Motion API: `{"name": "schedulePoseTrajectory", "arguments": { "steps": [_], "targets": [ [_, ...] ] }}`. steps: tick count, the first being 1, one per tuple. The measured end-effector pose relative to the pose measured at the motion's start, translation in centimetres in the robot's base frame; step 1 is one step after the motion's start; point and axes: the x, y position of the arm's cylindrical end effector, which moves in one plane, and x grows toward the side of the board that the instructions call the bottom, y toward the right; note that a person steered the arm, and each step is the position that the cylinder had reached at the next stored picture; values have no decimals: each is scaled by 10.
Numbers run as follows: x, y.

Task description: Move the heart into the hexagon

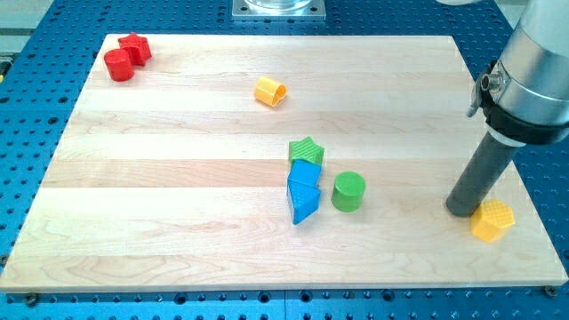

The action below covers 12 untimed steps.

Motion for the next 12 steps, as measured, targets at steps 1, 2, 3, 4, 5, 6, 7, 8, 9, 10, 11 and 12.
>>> {"name": "schedulePoseTrajectory", "arguments": {
  "steps": [1, 2, 3, 4, 5, 6, 7, 8, 9, 10, 11, 12],
  "targets": [
    [-8, -30],
    [-36, -137],
    [-87, -174],
    [-148, -207],
    [-184, -289],
    [-196, -371],
    [-252, -312],
    [-232, -231],
    [-191, -146],
    [-218, -145],
    [-263, -203],
    [-310, -181]
  ]
}}
